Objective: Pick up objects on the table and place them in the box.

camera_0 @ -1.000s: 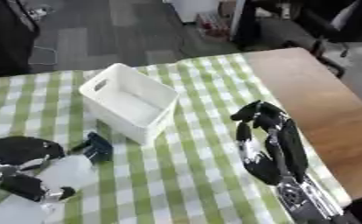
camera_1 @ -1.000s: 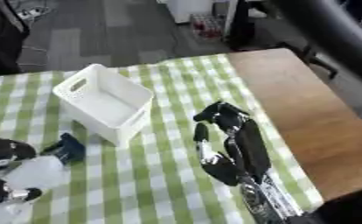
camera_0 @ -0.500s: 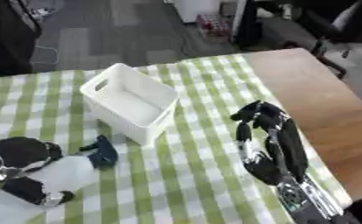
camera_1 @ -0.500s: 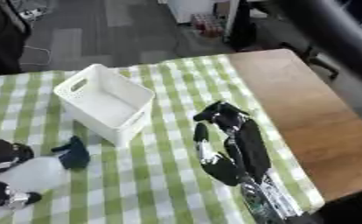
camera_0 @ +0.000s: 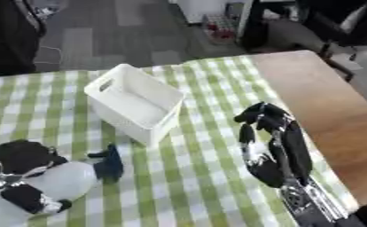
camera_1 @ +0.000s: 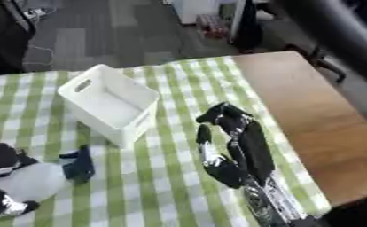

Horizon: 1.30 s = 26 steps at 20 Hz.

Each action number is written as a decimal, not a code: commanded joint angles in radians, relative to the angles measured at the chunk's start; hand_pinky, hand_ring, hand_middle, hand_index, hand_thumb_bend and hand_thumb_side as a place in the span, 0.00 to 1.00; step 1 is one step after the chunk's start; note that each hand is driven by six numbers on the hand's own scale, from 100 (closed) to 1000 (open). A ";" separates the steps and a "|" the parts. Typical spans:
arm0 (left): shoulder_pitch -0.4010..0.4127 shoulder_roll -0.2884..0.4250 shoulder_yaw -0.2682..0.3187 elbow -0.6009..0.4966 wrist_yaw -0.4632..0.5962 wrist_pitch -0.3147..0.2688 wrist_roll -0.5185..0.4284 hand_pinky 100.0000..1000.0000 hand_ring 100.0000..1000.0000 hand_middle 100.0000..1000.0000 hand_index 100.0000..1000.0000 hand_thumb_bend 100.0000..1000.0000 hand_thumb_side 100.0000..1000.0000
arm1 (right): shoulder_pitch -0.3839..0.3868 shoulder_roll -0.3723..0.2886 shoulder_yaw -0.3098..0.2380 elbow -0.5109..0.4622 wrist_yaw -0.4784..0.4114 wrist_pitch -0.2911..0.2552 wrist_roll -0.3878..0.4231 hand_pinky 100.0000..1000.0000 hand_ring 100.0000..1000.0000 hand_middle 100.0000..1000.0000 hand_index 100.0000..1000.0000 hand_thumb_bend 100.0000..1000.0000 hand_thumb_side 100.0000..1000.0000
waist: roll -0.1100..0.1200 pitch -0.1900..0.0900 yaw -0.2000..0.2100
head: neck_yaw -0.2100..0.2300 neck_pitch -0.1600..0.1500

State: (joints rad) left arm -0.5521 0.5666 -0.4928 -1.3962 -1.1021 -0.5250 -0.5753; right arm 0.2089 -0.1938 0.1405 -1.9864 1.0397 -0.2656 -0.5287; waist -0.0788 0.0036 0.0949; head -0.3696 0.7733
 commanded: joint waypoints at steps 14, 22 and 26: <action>-0.001 0.184 0.080 -0.268 0.292 0.038 0.151 0.00 0.00 0.00 0.29 0.08 0.93 | 0.007 0.008 -0.002 -0.014 0.016 0.007 -0.006 0.24 0.39 0.48 0.57 0.00 1.00 | 0.004 -0.010 0.007 | -0.012 -0.003; -0.047 0.267 0.079 -0.331 0.301 0.042 0.240 0.00 0.00 0.00 0.28 0.07 0.94 | 0.001 -0.002 -0.008 -0.014 0.010 0.004 -0.012 0.24 0.40 0.48 0.57 0.00 1.00 | 0.009 -0.013 -0.003 | -0.005 -0.023; -0.069 0.292 0.090 -0.304 0.314 0.019 0.352 0.00 0.00 0.00 0.27 0.08 0.94 | -0.020 -0.021 -0.033 -0.014 -0.019 -0.008 -0.025 0.24 0.40 0.48 0.57 0.00 1.00 | 0.014 -0.011 -0.024 | 0.015 -0.034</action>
State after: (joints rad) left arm -0.5984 0.8257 -0.4248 -1.6978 -0.7980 -0.5022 -0.2561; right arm 0.1971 -0.1922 0.1208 -1.9864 1.0320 -0.2710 -0.5469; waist -0.0711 0.0010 0.0697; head -0.3654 0.7573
